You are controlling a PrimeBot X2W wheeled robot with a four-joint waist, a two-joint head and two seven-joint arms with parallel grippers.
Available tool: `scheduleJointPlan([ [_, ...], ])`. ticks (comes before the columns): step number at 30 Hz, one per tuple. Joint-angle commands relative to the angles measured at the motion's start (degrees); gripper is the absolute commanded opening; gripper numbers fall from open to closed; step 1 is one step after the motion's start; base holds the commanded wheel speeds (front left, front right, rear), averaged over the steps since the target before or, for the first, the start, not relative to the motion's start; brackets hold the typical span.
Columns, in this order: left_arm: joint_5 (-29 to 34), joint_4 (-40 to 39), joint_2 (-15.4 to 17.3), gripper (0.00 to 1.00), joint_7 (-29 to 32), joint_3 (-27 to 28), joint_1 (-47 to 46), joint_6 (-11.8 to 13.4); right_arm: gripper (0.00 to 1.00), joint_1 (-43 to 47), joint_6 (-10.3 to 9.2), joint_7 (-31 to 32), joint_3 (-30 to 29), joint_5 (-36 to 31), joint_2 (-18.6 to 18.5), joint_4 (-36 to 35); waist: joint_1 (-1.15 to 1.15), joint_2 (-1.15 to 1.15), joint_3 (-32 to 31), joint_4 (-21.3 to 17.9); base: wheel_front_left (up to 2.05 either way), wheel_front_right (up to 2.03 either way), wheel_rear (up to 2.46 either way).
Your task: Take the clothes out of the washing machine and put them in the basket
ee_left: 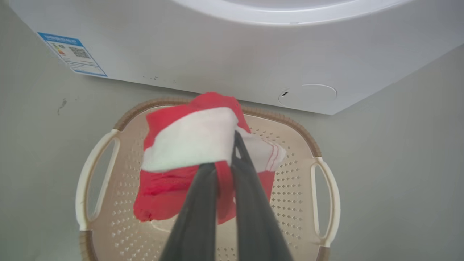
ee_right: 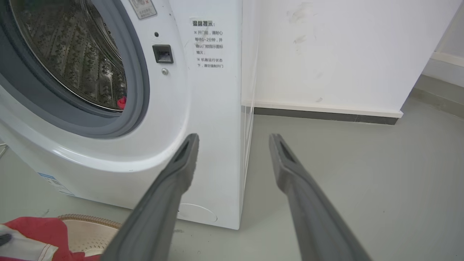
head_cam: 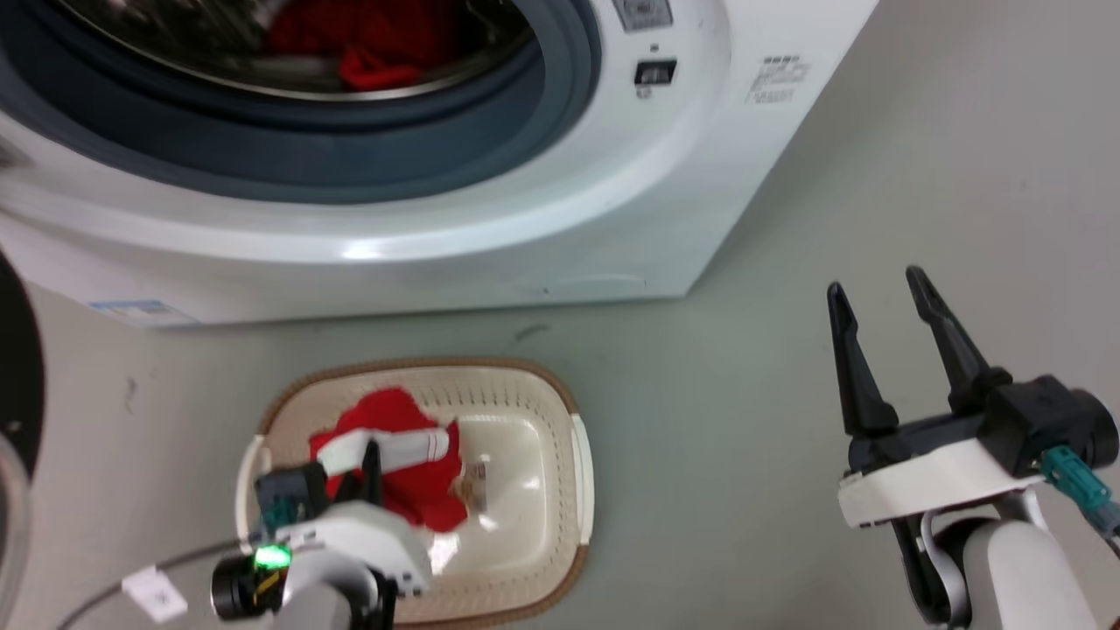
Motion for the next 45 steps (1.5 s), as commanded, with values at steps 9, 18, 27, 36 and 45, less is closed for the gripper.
scheduleJointPlan([
  [9,-1.8,18.4,0.9,0.00,-1.7,2.3,-17.0,-0.5,1.00,-5.9,-0.04,-2.3,2.0,1.6,0.0,1.6,-0.01,0.00,13.0,-4.7,0.00,0.00,0.00],
  [18,-3.3,31.7,3.3,0.00,-1.8,3.7,-25.8,-0.9,1.00,-9.4,-0.04,-4.3,4.5,3.7,0.0,3.7,-0.01,0.00,19.8,-7.8,0.00,0.00,0.00],
  [27,-3.7,36.8,4.7,0.97,0.2,3.1,-27.7,-1.2,1.00,-11.1,-0.04,-5.3,4.4,2.8,0.0,5.5,-0.01,0.00,21.7,-8.3,0.00,0.00,0.00],
  [36,-4.5,37.7,2.3,1.00,-1.2,2.6,-23.7,-2.8,1.00,-8.7,-0.04,-5.6,2.6,0.1,0.0,8.2,-0.01,0.00,11.2,-4.8,0.00,0.00,0.00],
  [45,-3.1,27.8,0.4,1.00,-2.0,2.4,-15.0,-3.7,1.00,-3.3,-0.04,-3.3,-0.4,-1.1,0.0,7.9,-0.01,0.00,-1.9,-1.1,0.00,0.00,0.00],
])
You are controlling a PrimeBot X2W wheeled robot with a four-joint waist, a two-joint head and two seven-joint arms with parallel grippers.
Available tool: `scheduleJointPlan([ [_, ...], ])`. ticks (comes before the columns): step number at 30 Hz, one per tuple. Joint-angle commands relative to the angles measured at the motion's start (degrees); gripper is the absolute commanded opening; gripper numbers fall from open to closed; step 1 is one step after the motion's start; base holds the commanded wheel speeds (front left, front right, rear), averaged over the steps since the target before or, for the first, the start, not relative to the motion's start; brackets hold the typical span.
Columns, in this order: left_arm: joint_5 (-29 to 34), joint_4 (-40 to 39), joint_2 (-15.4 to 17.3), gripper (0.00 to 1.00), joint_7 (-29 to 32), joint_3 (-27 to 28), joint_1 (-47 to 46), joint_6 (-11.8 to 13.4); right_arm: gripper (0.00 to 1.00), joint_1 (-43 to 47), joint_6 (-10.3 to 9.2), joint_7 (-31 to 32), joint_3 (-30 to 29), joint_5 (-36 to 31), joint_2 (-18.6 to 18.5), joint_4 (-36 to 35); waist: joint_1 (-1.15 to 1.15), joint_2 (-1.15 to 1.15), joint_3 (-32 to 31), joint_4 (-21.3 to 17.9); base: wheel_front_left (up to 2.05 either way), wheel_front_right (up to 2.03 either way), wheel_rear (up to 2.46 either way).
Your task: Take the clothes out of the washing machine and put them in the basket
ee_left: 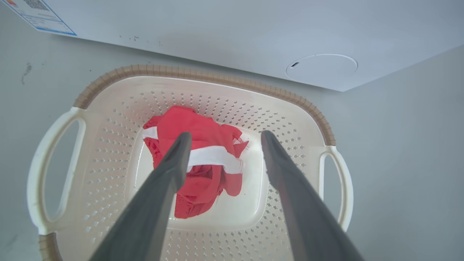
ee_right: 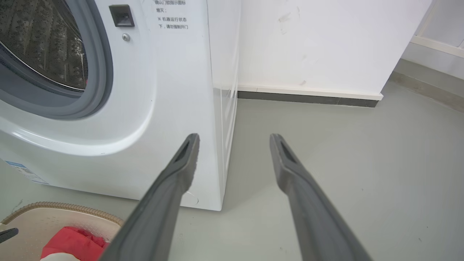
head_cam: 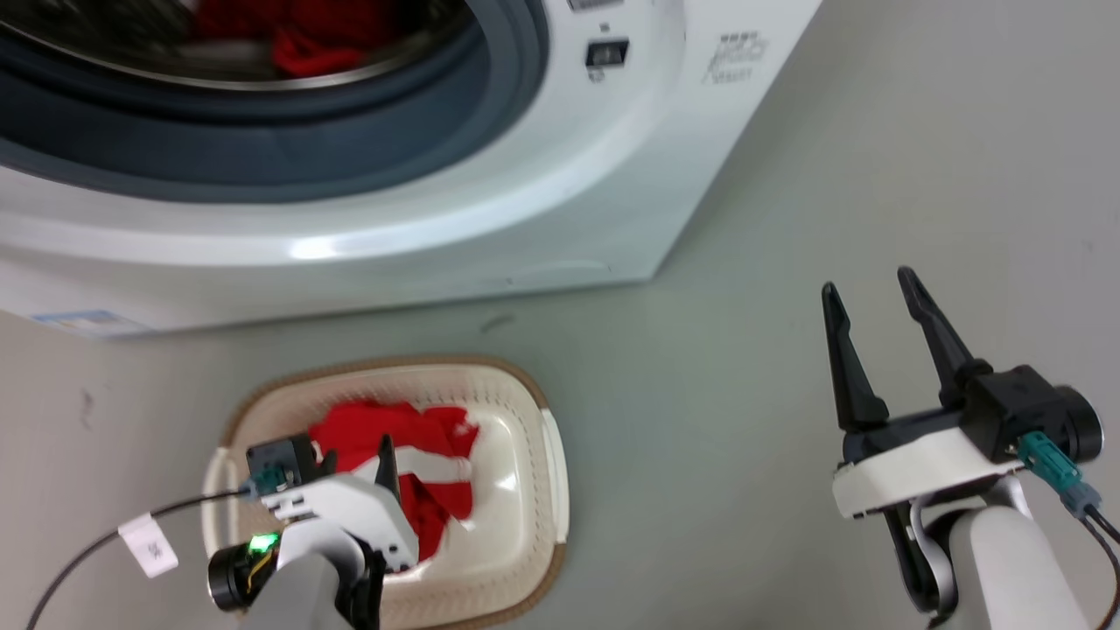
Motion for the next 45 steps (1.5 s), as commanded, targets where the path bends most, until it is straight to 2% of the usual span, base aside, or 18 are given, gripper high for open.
scheduleJointPlan([
  [1,0.6,-2.5,-0.2,1.00,-0.1,0.3,2.7,0.4,1.00,1.4,-0.04,0.4,-0.4,0.1,0.0,-0.7,0.00,0.00,-6.1,2.9,0.00,0.00,0.00],
  [9,4.6,-19.5,-0.9,1.00,-0.1,0.7,12.7,2.1,1.00,5.9,-0.04,3.1,-1.8,-0.4,0.0,-3.1,0.00,0.00,-12.7,4.8,0.00,0.00,0.00],
  [15,4.7,-33.5,-0.9,1.00,-0.1,-1.3,18.1,3.9,1.00,8.3,-0.04,4.9,-2.7,-0.8,0.0,-5.6,0.00,0.00,-15.1,5.8,0.00,0.00,0.00],
  [21,7.8,-46.3,-0.9,1.00,-0.1,-1.2,20.3,5.8,1.00,9.8,-0.04,6.0,-3.2,-0.8,0.0,-7.3,0.00,0.00,-16.1,6.5,0.00,0.00,0.00],
  [25,9.5,-50.6,-0.9,1.00,-0.1,-0.5,18.5,5.3,1.00,10.0,-0.04,6.5,-3.6,-0.4,0.0,-8.5,0.00,0.00,-15.6,7.1,0.00,0.00,0.00],
  [28,10.5,-50.4,-0.9,1.00,-0.1,-0.3,15.4,4.7,1.00,9.5,-0.04,6.6,-3.6,-0.1,0.0,-9.5,0.00,0.00,-14.3,7.4,0.00,0.00,0.00],
  [29,11.4,-48.2,0.0,1.00,-0.1,0.3,10.5,3.6,1.00,8.4,-0.04,6.7,-3.0,0.0,0.0,-10.5,0.00,0.00,-12.1,7.1,0.00,0.00,0.00],
  [35,12.8,-41.7,2.2,1.00,-0.1,0.4,0.8,1.9,1.00,6.3,-0.04,6.3,-1.9,0.4,0.0,-11.1,0.00,0.00,-7.4,5.4,0.00,0.00,0.00],
  [45,14.9,-26.5,7.5,1.00,2.0,-0.7,-18.5,0.0,1.00,0.7,-0.04,3.5,0.6,2.5,0.0,-9.6,0.00,0.00,3.1,0.3,0.00,0.00,0.00],
])
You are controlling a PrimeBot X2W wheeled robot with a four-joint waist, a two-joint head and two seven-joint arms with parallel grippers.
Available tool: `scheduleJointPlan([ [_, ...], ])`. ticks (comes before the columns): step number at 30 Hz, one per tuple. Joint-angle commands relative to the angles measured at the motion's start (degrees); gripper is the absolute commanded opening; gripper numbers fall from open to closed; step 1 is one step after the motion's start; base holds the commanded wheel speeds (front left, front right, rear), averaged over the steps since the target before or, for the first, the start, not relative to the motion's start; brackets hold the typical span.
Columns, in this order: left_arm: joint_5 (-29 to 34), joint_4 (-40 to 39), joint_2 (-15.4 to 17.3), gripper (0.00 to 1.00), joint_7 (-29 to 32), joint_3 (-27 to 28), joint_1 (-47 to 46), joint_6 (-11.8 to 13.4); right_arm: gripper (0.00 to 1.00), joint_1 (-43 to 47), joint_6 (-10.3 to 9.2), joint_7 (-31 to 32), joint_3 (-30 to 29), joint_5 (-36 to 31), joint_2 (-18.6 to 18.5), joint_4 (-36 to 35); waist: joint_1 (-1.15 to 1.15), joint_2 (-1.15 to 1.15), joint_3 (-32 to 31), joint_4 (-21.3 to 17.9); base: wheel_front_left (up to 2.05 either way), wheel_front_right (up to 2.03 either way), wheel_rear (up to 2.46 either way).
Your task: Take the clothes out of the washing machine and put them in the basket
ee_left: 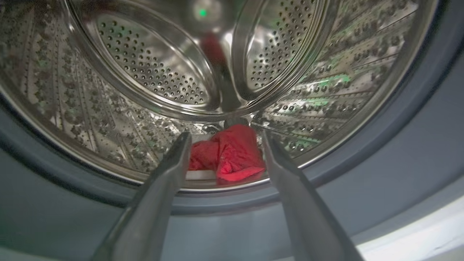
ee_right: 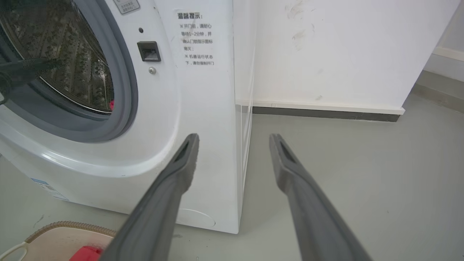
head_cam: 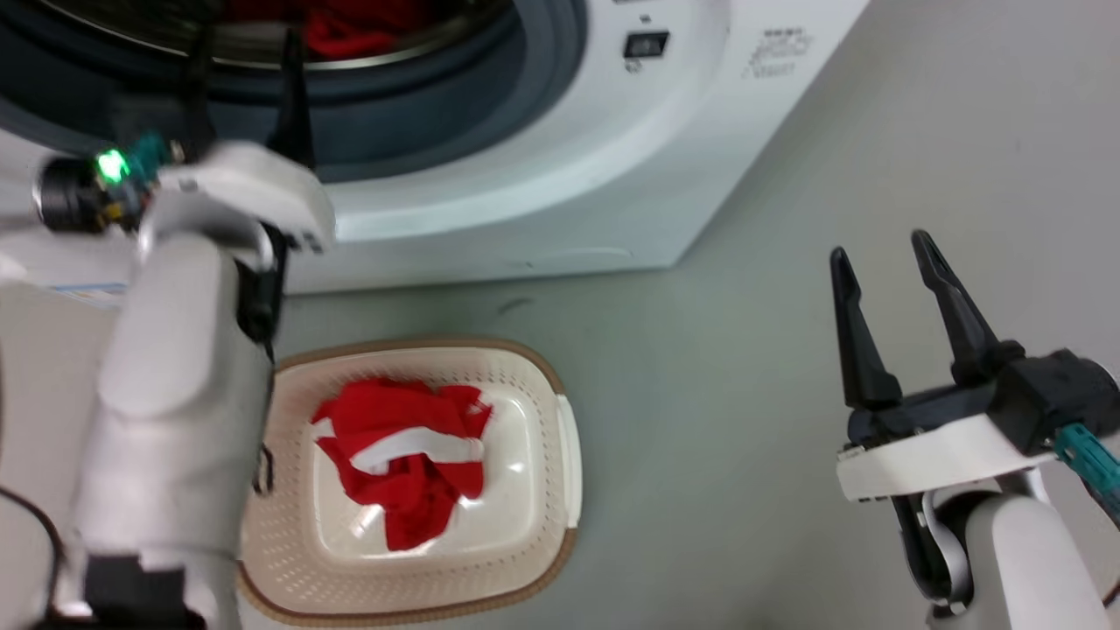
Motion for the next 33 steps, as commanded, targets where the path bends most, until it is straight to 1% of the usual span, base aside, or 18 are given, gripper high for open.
scheduleJointPlan([
  [1,0.3,1.2,1.1,1.00,0.3,0.0,-2.3,-0.4,1.00,-1.4,-0.04,-0.5,0.4,0.3,0.1,0.3,-0.01,0.00,3.7,-2.7,0.00,0.00,0.00],
  [5,1.0,6.4,2.8,1.00,2.4,-0.7,-9.7,-0.9,1.00,-3.9,-0.04,-2.0,2.3,1.4,0.1,1.9,-0.01,0.00,6.9,-4.7,0.00,0.00,0.00],
  [8,1.7,10.0,4.7,1.00,5.2,-1.2,-15.7,-1.3,1.00,-5.5,-0.04,-3.0,3.6,2.5,0.1,3.0,-0.01,0.00,9.1,-6.3,0.00,0.00,0.00],
  [16,3.6,19.2,9.3,1.00,16.0,-3.5,-28.7,-2.9,1.00,-8.0,-0.04,-5.0,7.1,6.1,0.1,6.4,-0.01,0.00,13.8,-11.4,0.00,0.00,0.00],
  [18,3.6,20.8,10.0,1.00,18.7,-3.9,-31.3,-3.4,1.00,-8.4,-0.04,-5.4,7.8,6.9,0.1,7.0,-0.01,0.00,14.7,-12.6,0.00,0.00,0.00],
  [28,4.8,27.3,15.5,1.00,33.7,-6.3,-40.2,-4.6,1.00,-9.5,-0.04,-5.9,10.6,10.3,0.1,7.6,-0.01,0.00,19.0,-17.2,0.00,0.00,0.00],
  [30,4.7,28.1,16.5,1.00,36.7,-6.4,-41.5,-4.6,1.00,-9.3,-0.04,-5.9,10.9,10.7,0.1,7.3,-0.01,0.00,19.6,-17.8,0.00,0.00,0.00],
  [33,4.6,29.2,17.1,1.00,40.7,-6.6,-42.4,-4.1,1.00,-8.9,-0.04,-5.9,11.4,11.2,0.1,7.0,-0.01,0.00,20.0,-18.3,0.00,0.00,0.00],
])
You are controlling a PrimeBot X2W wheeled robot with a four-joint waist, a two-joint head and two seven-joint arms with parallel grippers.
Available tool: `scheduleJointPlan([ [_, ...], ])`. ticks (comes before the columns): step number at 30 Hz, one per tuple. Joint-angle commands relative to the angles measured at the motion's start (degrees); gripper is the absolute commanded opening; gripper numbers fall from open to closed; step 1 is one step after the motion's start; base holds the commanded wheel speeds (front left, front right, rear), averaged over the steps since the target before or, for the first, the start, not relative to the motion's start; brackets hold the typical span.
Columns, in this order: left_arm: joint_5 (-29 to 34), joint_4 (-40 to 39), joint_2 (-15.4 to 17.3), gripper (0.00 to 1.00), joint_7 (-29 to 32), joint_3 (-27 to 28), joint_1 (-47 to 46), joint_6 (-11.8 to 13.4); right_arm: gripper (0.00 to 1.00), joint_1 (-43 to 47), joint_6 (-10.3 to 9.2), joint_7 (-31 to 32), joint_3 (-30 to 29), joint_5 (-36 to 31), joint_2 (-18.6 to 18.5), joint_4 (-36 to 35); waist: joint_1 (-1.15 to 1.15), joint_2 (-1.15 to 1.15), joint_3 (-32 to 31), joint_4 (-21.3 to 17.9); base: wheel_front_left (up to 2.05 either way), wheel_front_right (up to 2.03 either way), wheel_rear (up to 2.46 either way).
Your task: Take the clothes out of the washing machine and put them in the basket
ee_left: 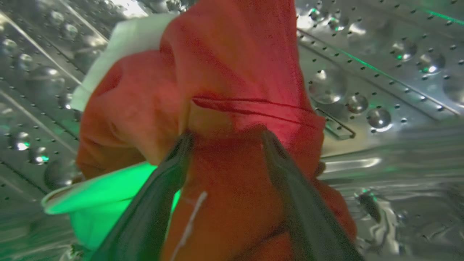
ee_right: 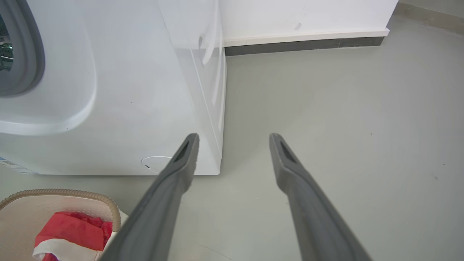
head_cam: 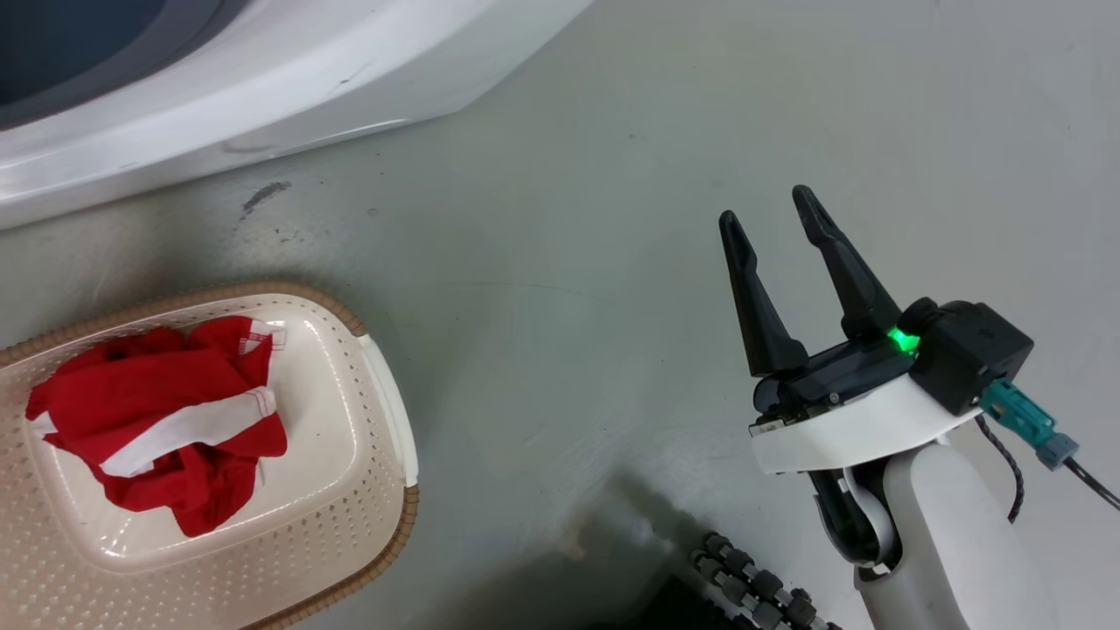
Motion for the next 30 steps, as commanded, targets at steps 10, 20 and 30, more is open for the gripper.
scheduleJointPlan([
  [10,-0.5,-0.2,0.6,0.00,5.1,-0.8,0.4,2.5,1.00,0.3,-0.04,-0.2,1.2,0.8,0.1,-0.3,-0.01,0.00,-0.5,-0.6,0.00,0.00,0.00],
  [20,-2.1,-6.0,0.4,0.00,-9.9,0.0,7.3,5.4,1.00,1.2,-0.04,-0.1,-0.2,-0.8,0.1,0.8,-0.01,0.00,-4.8,0.8,0.00,0.00,0.00],
  [30,-6.7,-5.3,-2.4,0.00,-30.2,3.0,19.0,5.6,1.00,3.9,-0.04,-0.1,-2.7,-3.9,0.1,2.6,-0.01,0.00,-14.4,3.8,0.00,0.00,0.00],
])
